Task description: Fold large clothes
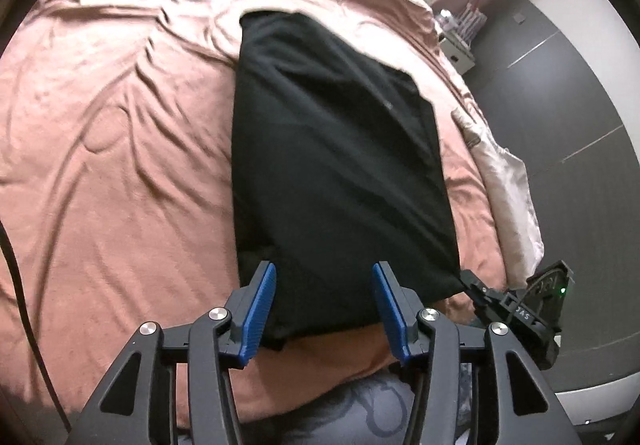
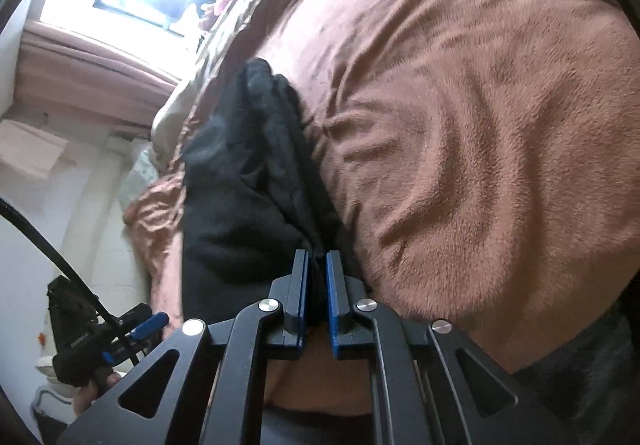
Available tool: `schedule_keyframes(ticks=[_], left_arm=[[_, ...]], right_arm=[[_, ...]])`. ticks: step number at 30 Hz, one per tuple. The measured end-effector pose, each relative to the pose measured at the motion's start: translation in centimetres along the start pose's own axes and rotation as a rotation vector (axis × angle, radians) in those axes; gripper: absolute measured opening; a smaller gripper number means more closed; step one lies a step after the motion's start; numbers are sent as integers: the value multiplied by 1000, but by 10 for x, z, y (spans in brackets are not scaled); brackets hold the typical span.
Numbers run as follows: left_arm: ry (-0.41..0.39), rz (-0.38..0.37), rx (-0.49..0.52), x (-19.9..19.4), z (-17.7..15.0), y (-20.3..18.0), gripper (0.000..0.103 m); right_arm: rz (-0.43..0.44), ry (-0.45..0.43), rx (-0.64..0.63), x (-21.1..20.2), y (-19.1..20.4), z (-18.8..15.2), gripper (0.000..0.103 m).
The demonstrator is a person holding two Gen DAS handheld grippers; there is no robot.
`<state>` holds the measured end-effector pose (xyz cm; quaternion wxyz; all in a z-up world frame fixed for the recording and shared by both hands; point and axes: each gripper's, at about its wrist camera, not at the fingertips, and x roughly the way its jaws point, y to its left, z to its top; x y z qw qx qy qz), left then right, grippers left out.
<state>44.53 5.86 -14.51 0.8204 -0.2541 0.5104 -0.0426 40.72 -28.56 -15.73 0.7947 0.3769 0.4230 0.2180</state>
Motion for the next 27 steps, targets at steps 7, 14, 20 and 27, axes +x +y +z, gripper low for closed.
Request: schedule_keyframes(ticks=[7, 14, 20, 27], left_arm=[[-57, 0, -20, -28, 8, 1, 67], [-88, 0, -51, -27, 28, 18, 76], [-86, -19, -72, 0, 63, 37, 76], [-75, -16, -100, 43, 103, 65, 76]], right_arm=[[36, -28, -42, -37, 5, 14, 22], [65, -42, -141, -35, 31, 41, 84], [30, 36, -222, 9, 46, 82, 84], [-31, 90, -286, 68, 73, 131, 84]])
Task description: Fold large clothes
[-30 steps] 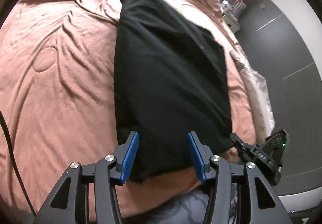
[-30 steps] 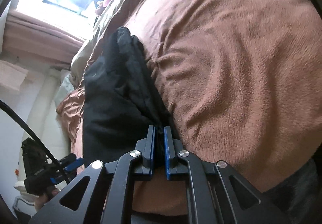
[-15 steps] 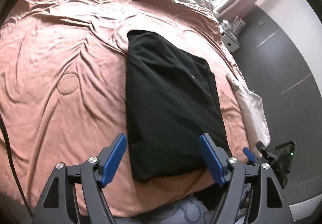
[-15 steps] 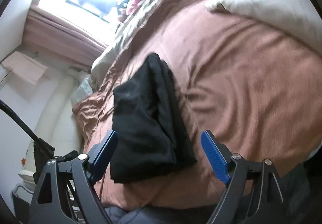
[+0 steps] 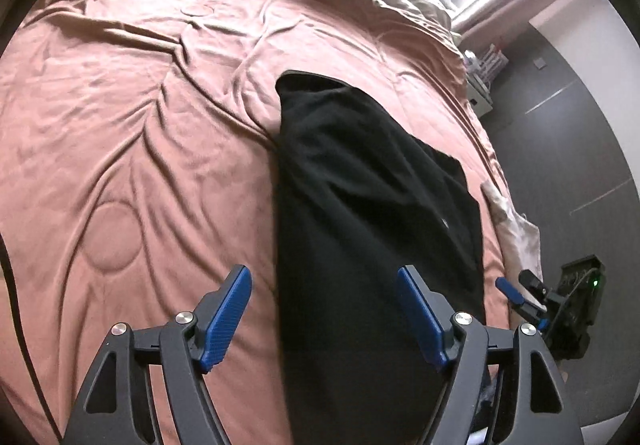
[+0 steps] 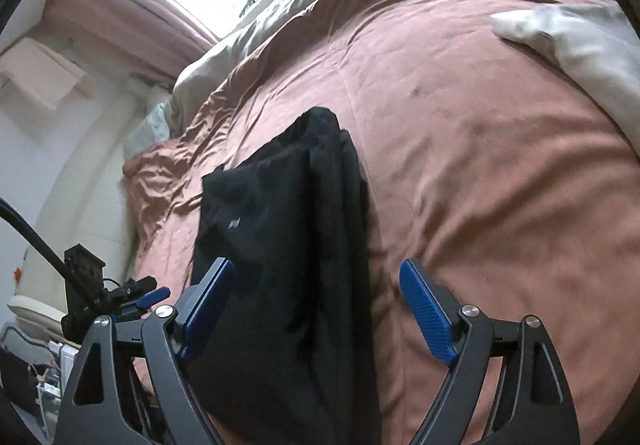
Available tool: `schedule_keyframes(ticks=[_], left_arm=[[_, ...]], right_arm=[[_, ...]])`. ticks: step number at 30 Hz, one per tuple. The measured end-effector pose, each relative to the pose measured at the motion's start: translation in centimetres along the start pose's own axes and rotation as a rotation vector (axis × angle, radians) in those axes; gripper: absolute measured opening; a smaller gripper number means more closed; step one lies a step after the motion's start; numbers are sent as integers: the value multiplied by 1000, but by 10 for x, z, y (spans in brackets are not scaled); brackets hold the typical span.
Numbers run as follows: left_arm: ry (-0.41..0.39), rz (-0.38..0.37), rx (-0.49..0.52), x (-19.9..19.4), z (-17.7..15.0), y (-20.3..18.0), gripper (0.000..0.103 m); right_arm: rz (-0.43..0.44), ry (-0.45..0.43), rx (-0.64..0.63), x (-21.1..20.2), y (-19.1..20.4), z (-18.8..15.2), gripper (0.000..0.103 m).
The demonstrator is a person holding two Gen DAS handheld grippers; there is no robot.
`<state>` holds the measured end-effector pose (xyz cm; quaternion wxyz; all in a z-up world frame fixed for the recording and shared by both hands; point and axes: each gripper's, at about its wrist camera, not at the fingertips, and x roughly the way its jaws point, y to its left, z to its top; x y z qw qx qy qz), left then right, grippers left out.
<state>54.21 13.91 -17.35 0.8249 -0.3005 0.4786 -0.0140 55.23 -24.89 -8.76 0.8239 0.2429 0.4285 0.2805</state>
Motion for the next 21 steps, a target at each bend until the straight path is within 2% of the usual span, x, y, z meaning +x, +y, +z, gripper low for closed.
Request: schedule_keyframes(ticks=[4, 11, 15, 21], left_arm=[[13, -23, -19, 23, 19, 8, 76], [36, -36, 14, 55, 43, -1, 76], [31, -16, 23, 69, 53, -6, 76], [29, -12, 29, 76, 62, -8, 76]], right_arm=[[-4, 38, -15, 34, 6, 26, 84], [-45, 123, -6, 87, -1, 57, 84], [-45, 126, 42, 96, -17, 62, 84], [49, 129, 104, 91, -26, 61, 84]])
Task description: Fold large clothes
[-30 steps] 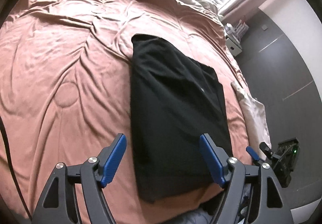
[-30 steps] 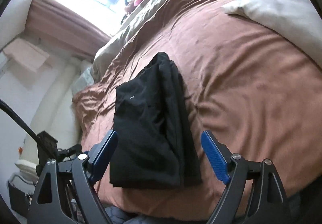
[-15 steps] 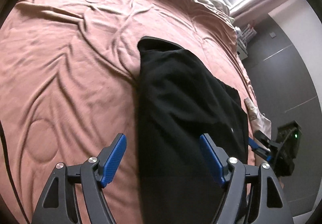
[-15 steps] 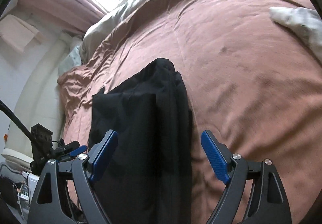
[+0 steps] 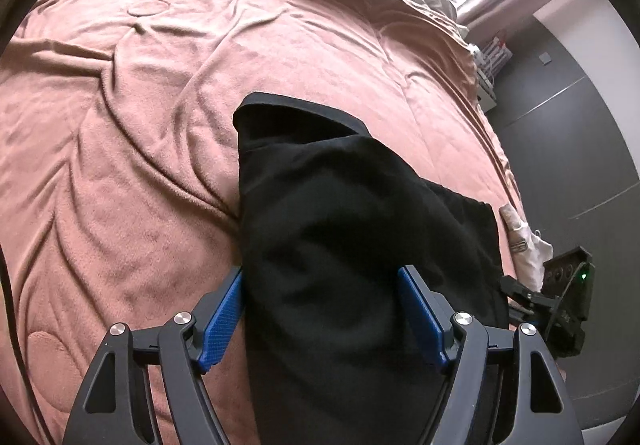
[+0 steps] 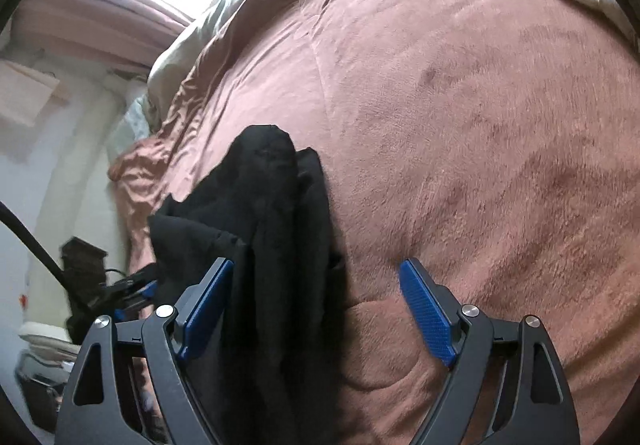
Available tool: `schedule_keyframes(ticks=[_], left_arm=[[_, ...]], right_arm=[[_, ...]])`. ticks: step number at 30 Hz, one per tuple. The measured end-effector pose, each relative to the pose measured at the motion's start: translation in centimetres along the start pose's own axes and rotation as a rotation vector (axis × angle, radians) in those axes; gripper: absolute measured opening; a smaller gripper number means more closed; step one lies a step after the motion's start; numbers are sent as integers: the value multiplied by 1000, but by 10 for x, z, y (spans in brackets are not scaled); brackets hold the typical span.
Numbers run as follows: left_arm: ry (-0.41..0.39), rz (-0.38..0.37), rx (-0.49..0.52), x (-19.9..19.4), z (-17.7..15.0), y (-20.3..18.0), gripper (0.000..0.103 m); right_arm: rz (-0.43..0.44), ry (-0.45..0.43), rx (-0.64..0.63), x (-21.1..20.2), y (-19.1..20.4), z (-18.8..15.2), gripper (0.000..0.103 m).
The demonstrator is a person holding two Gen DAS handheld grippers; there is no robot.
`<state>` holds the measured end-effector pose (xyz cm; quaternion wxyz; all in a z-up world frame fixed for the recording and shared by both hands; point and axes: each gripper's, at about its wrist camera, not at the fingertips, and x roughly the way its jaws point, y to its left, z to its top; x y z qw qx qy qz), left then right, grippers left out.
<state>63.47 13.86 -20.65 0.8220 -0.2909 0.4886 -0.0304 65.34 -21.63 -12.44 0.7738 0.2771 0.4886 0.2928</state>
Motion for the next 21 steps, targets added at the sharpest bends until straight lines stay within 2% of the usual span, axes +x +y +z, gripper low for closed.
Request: schedule_keyframes(ticks=[3, 10, 14, 18, 19, 21], left_arm=[[7, -19, -3, -2, -5, 3, 76], [71, -83, -17, -5, -32, 15, 76], [89, -113, -40, -2, -41, 17, 76], [89, -112, -46, 2, -40, 13, 76], [88, -104, -44, 3, -39, 10, 75], [86, -83, -46, 3, -38, 7, 73]], right_arm=[[91, 27, 11, 1, -2, -3, 84], [141, 103, 62, 13, -9, -4, 84], [178, 129, 73, 17, -19, 10, 84], [230, 139, 92, 32, -25, 24, 84], [230, 148, 87, 36, -25, 28, 82], [232, 158, 86, 43, -29, 26, 56]])
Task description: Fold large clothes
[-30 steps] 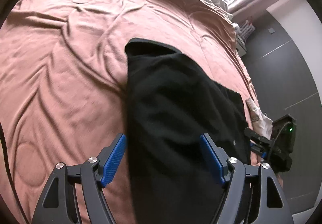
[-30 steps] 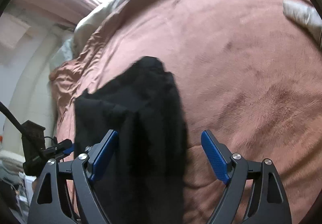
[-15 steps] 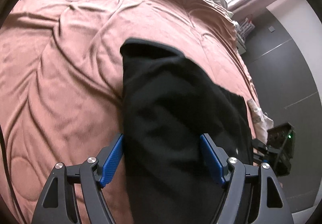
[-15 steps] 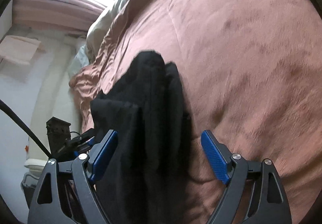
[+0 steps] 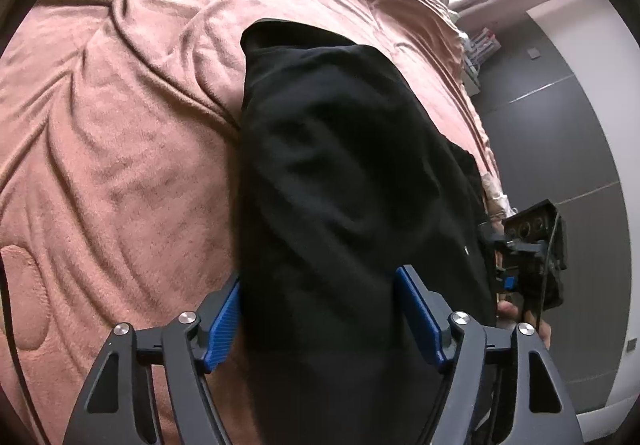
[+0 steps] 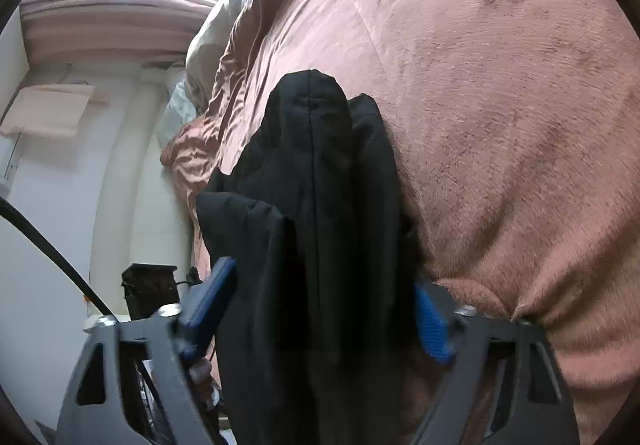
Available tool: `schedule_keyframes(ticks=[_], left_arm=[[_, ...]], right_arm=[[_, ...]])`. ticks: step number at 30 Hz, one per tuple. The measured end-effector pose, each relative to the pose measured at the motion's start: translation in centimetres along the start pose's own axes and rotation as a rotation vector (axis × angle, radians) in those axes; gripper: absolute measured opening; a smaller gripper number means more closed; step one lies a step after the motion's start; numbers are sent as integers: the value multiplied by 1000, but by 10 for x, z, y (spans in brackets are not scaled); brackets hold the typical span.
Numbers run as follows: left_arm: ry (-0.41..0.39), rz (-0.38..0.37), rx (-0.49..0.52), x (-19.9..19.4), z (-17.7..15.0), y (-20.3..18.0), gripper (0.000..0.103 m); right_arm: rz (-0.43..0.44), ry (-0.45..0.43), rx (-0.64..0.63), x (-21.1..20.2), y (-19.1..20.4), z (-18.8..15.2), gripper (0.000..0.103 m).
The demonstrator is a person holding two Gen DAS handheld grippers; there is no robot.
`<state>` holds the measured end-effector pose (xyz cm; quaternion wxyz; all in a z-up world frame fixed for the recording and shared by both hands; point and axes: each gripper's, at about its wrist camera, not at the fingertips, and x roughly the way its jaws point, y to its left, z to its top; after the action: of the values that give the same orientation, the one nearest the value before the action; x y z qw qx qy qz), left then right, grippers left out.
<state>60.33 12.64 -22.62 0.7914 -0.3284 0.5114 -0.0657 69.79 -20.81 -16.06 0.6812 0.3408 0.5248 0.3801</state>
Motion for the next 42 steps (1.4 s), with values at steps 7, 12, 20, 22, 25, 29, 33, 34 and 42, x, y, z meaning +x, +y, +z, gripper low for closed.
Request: schedule_keyframes(ticks=[7, 12, 20, 22, 25, 29, 33, 34, 42], left_arm=[[-39, 42, 7, -13, -4, -17, 43], [-72, 36, 17, -33, -11, -30, 34], [-137, 8, 48, -73, -34, -56, 30], [-156, 0, 60, -82, -39, -63, 28], [-183, -25, 59, -100, -49, -68, 27], [-222, -52, 70, -122, -62, -79, 24], [-272, -75, 86, -156, -76, -89, 24], [-286, -77, 92, -165, -79, -92, 24], [-416, -81, 118, -261, -115, -100, 24]], right_arm=[[14, -19, -8, -10, 4, -12, 17], [-13, -56, -64, -18, 30, -27, 15], [1, -105, -106, -41, 51, -54, 15], [8, -115, -117, -47, 55, -60, 15], [5, -128, -144, -56, 65, -68, 15], [-1, -146, -188, -73, 82, -86, 15], [11, -167, -243, -90, 106, -108, 15], [14, -172, -254, -93, 111, -112, 15], [68, -192, -382, -105, 181, -162, 15]])
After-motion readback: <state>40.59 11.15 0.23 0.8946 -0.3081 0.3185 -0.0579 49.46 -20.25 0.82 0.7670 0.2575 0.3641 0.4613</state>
